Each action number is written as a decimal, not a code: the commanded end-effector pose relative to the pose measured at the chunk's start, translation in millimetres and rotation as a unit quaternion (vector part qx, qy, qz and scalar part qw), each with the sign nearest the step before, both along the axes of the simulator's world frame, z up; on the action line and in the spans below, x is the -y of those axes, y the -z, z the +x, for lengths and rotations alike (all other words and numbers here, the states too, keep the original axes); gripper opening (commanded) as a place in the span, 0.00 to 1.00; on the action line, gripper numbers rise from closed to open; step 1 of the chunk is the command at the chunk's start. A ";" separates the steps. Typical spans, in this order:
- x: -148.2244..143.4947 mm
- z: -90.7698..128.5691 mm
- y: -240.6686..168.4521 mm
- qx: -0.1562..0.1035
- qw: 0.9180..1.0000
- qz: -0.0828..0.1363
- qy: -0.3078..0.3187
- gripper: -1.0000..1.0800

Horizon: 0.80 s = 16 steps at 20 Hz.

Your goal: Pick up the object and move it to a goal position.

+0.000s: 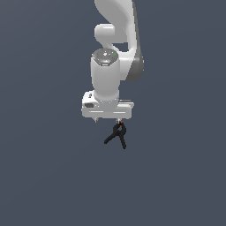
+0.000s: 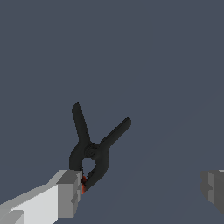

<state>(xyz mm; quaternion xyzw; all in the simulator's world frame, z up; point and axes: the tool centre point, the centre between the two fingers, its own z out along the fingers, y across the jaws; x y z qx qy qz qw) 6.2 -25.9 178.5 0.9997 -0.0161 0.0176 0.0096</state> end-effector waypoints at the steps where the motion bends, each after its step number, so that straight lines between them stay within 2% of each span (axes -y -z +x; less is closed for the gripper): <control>1: 0.0 0.0 0.0 0.000 1.000 0.000 0.000 0.96; 11: -4.5 -1.9 2.1 -0.006 0.999 -0.006 -0.034 0.96; 16: -4.8 -1.9 2.9 -0.006 0.999 -0.005 -0.031 0.96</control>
